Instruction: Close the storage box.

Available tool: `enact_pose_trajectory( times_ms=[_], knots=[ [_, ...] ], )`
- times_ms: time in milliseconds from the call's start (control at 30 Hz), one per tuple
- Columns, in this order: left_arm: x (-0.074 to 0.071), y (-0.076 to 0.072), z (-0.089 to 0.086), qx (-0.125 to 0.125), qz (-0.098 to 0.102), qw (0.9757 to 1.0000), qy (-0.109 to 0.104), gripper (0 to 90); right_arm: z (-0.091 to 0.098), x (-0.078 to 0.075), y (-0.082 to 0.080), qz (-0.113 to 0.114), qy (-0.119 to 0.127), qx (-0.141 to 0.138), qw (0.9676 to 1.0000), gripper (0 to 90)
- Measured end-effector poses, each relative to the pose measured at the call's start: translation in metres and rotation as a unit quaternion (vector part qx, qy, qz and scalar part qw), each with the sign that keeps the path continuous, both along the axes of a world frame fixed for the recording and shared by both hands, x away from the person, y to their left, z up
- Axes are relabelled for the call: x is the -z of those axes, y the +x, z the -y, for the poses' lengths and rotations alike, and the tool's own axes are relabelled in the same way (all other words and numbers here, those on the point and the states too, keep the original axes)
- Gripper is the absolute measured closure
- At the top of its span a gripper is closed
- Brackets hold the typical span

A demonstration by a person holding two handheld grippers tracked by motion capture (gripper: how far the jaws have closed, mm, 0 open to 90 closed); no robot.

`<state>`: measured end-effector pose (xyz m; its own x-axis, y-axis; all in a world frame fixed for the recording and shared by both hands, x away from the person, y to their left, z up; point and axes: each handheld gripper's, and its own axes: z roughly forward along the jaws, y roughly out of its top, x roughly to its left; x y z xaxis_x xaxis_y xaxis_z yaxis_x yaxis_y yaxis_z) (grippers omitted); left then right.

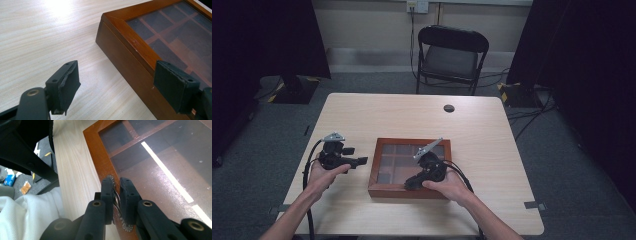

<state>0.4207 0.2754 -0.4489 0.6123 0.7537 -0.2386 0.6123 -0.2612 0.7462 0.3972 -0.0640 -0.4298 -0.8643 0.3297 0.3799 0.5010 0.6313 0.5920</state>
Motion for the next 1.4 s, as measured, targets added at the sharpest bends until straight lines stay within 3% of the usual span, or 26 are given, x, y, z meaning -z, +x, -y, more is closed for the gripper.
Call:
enact_pose_trajectory(
  times_ms=[167,367,500,600,700,767,833,967,1067,1133,1233,1400],
  knots=[
    [0.0,0.0,0.001,0.003,0.001,1.0,0.007,20.6,0.001,0.001,0.0,-0.005,0.006,0.007,0.9999,81.1],
    [0.001,0.0,0.0,0.002,0.0,1.0,0.006,20.6,0.007,-0.005,0.004,0.008,0.02,0.035,0.9992,70.1],
    [0.0,-0.001,0.001,0.002,0.001,0.9999,0.017,20.6,0.014,-0.009,0.007,0.022,0.027,0.071,0.9969,59.9],
    [-0.001,-0.002,0.001,0.002,0.0,0.9999,0.016,20.6,0.023,-0.014,0.01,0.033,0.038,0.105,0.9932,54.0],
    [-0.001,-0.004,0.002,0.0,-0.001,0.9998,0.018,20.7,0.035,-0.019,0.012,0.047,0.048,0.137,0.9883,49.3],
    [-0.002,-0.005,0.003,-0.003,-0.004,0.9998,0.022,21.0,0.046,-0.022,0.012,0.06,0.051,0.164,0.9832,47.3],
    [-0.004,-0.007,0.003,0.002,0.001,0.9997,0.026,21.0,0.057,-0.021,0.013,0.061,0.058,0.183,0.9795,43.9],
    [-0.005,-0.011,0.005,0.003,-0.001,0.9995,0.031,21.0,0.079,-0.017,0.011,0.065,0.049,0.225,0.971,35.6],
    [-0.003,-0.013,0.002,0.004,-0.004,0.999,0.045,21.0,0.097,-0.015,0.006,0.069,0.043,0.257,0.963,27.8],
    [-0.002,-0.015,-0.001,-0.002,0.001,0.9981,0.062,21.0,0.11,-0.014,0.002,0.078,0.035,0.278,0.9568,21.9],
    [0.0,-0.014,-0.004,-0.004,-0.006,0.9978,0.067,21.0,0.13,-0.01,-0.001,0.079,0.005,0.311,0.9473,19.9],
    [0.008,-0.016,-0.014,-0.008,-0.021,0.9967,0.079,20.8,0.164,0.008,-0.007,0.067,-0.032,0.355,0.9321,15.0]
  ],
)
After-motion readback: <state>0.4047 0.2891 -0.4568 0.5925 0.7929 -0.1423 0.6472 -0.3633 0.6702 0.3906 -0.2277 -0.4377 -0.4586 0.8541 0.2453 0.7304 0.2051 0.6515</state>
